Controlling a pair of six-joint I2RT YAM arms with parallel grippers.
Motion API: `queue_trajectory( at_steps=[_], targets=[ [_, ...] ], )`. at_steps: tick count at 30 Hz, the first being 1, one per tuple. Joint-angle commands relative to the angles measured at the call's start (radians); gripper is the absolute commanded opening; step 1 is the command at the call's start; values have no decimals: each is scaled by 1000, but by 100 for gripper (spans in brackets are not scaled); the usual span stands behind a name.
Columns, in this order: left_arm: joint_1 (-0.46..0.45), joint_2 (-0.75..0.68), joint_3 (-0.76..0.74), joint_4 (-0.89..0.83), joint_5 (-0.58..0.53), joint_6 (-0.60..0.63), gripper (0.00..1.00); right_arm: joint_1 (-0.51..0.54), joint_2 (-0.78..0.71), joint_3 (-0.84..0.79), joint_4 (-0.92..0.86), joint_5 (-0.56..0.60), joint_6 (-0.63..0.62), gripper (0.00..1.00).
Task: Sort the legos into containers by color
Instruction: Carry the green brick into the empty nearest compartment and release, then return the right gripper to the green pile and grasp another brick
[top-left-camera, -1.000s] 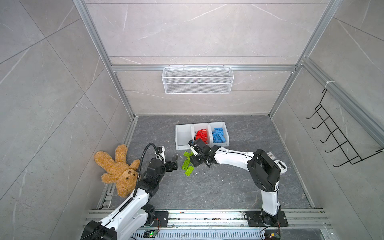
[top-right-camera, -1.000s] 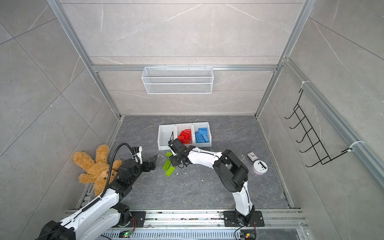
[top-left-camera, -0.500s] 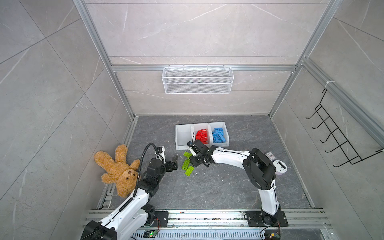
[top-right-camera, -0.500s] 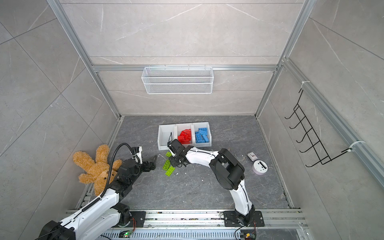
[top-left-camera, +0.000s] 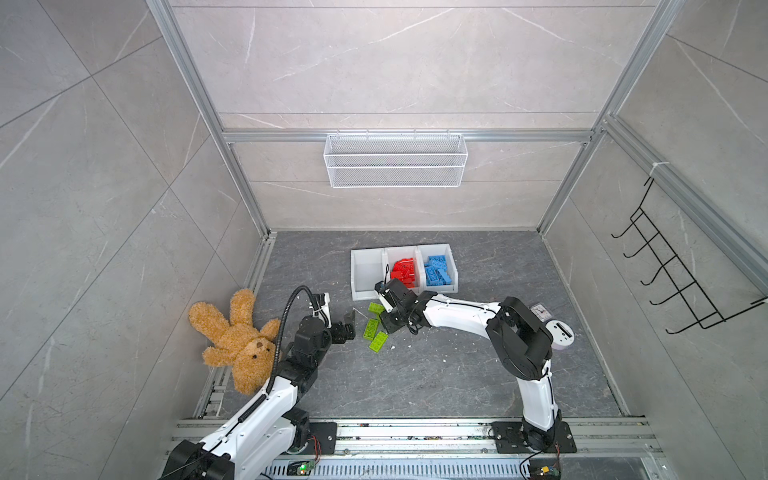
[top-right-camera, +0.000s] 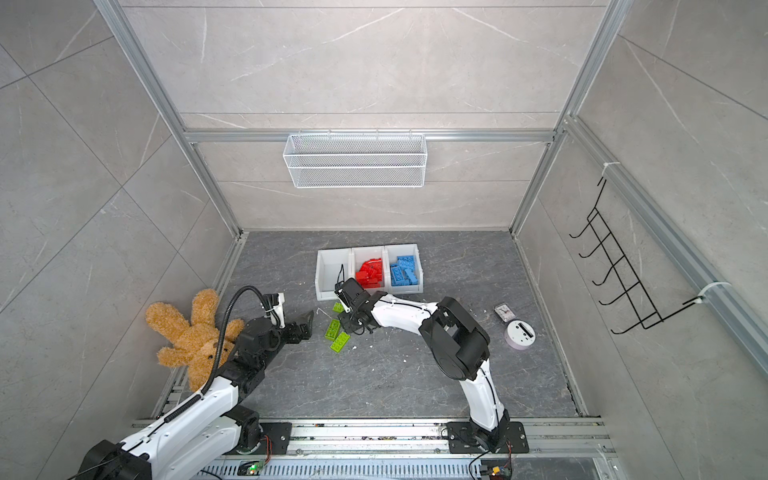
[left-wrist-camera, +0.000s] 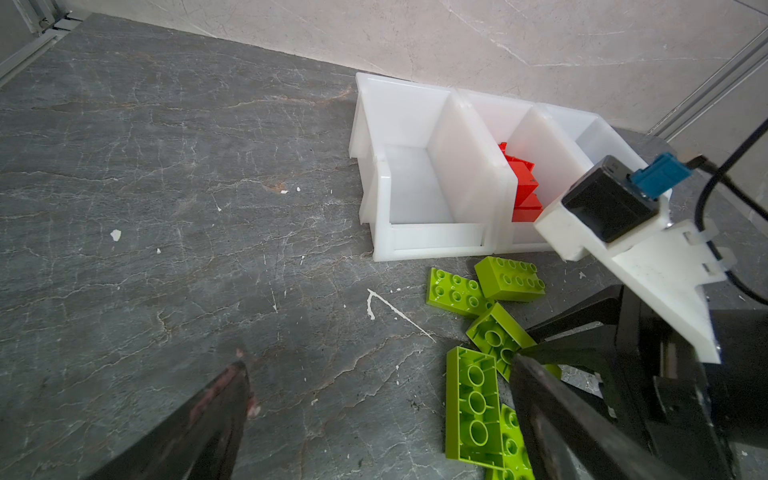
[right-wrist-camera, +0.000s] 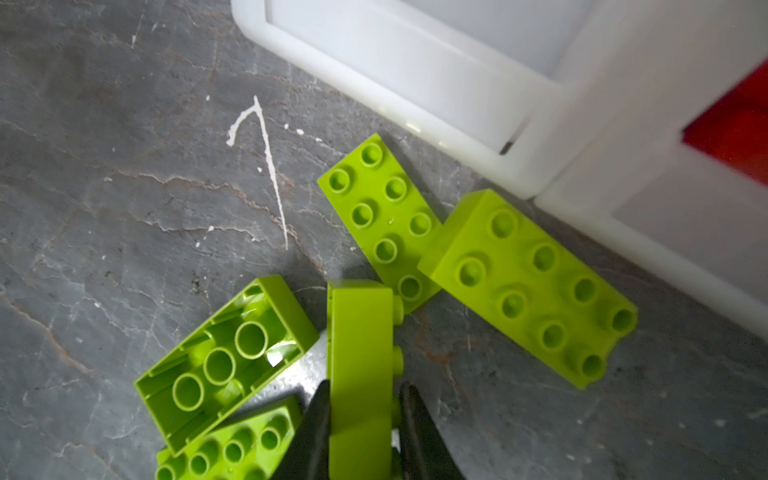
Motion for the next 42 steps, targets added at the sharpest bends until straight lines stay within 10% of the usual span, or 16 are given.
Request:
queue_trajectory(
  at_steps=[1, 28, 42],
  targets=[
    [4, -1, 36, 35, -7, 17, 99, 6, -73, 28, -18, 32, -11, 25],
    [4, -20, 35, 26, -14, 17, 99, -90, 360, 688, -150, -1, 2, 23],
    [4, -36, 33, 21, -11, 14, 99, -84, 280, 665, -174, -47, -30, 55]
  ],
)
